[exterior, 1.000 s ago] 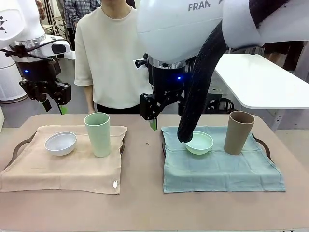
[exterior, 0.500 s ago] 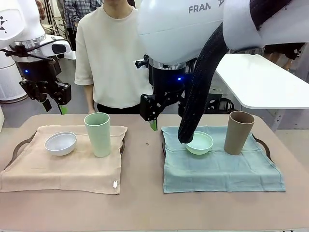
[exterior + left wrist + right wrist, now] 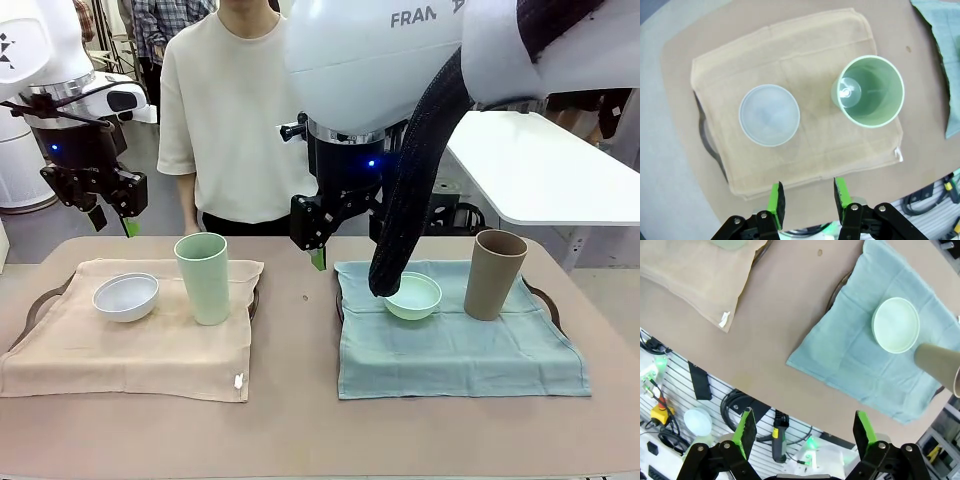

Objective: Set up a tray with a mat and arrange the tableware.
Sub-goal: Place the Picnic Bowl and Reusable plastic cup back onto the Handle tray in front of the human's position.

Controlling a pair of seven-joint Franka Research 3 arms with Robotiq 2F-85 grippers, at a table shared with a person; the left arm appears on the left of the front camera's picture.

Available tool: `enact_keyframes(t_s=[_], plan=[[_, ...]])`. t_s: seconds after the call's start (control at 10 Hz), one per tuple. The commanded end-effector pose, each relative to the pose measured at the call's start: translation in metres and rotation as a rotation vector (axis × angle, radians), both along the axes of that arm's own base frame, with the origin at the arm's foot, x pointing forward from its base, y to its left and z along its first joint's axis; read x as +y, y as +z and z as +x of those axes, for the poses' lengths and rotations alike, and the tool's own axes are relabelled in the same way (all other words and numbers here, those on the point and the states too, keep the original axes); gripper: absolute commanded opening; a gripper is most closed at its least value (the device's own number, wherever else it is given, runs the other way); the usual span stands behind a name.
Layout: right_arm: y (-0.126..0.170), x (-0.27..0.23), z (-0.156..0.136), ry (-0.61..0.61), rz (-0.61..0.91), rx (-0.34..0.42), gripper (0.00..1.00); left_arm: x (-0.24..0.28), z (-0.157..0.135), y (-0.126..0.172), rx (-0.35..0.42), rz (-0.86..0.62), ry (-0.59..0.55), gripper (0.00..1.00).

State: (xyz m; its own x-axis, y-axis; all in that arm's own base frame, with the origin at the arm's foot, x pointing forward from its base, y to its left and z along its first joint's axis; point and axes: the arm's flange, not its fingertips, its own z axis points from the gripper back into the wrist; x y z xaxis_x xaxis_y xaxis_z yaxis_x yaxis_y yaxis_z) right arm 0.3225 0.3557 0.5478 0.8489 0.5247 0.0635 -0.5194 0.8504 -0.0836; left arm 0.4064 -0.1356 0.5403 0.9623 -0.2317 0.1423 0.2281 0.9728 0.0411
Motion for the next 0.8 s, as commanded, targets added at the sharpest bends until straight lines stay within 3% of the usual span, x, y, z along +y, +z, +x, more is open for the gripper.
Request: enact_keyframes(t_s=[0.0, 0.1, 0.3, 0.5, 0.7], plan=[[0.000, -0.014, 0.010, 0.002, -0.025, 0.039, 1.00, 0.000, 0.000, 0.000, 0.000, 0.000, 0.000, 0.54], [0.001, -0.049, 0.027, -0.089, -0.032, 0.044, 1.00, 0.016, 0.007, -0.002, 0.001, -0.012, 0.052, 0.54], [0.020, -0.143, 0.049, -0.302, 0.115, 0.083, 1.00, 0.054, 0.018, 0.009, 0.008, -0.136, 0.109, 0.54], [0.044, -0.235, 0.033, -0.436, 0.272, 0.020, 1.00, 0.088, 0.030, 0.011, 0.053, -0.240, 0.148, 0.54], [0.054, -0.326, -0.003, -0.473, 0.467, -0.042, 1.00, 0.136, 0.032, 0.016, 0.117, -0.352, 0.187, 0.54]])
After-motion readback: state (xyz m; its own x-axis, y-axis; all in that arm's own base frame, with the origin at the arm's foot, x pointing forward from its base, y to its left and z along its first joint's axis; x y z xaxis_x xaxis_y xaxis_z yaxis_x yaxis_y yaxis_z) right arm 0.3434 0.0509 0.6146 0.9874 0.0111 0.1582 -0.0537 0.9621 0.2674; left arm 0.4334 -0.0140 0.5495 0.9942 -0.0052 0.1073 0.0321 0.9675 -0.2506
